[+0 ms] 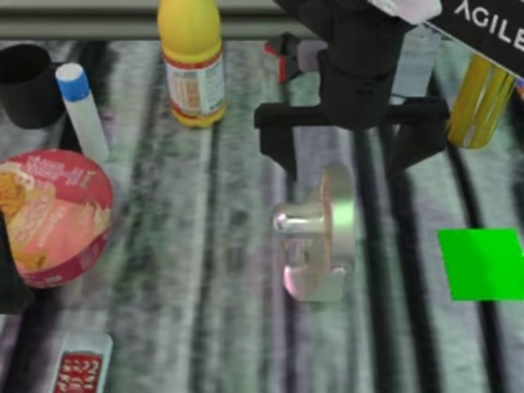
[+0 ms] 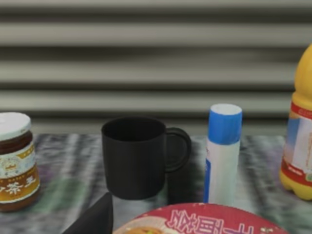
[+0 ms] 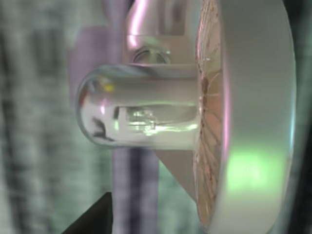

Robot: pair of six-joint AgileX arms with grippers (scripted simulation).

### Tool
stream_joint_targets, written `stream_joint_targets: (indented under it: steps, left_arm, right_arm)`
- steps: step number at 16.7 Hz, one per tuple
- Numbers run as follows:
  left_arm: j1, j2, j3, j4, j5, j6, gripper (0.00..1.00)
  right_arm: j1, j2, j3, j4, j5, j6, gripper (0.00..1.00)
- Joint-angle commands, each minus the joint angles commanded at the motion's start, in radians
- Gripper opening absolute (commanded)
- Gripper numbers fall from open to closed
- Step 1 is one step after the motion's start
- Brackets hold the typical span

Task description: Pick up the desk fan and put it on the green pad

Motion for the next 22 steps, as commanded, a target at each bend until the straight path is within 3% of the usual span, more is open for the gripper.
stream_joint_targets:
  steps: [6,13,18,22]
  left_arm:
    - [0.000,0.000,0.000,0.000,0.000,0.000,1.00]
    - [0.000,0.000,0.000,0.000,0.000,0.000,1.00]
    - [0.000,0.000,0.000,0.000,0.000,0.000,1.00]
    - [0.000,0.000,0.000,0.000,0.000,0.000,1.00]
  right_arm:
    - [-0.004,-0.001,-0.005,0.005,0.000,-0.001,1.00]
    - [0.001,-0.017,-0.213,0.194,0.000,0.001,1.00]
    - [0.002,-0.017,-0.227,0.208,0.000,0.002,1.00]
    - [0.002,-0.017,-0.227,0.208,0.000,0.002,0.70]
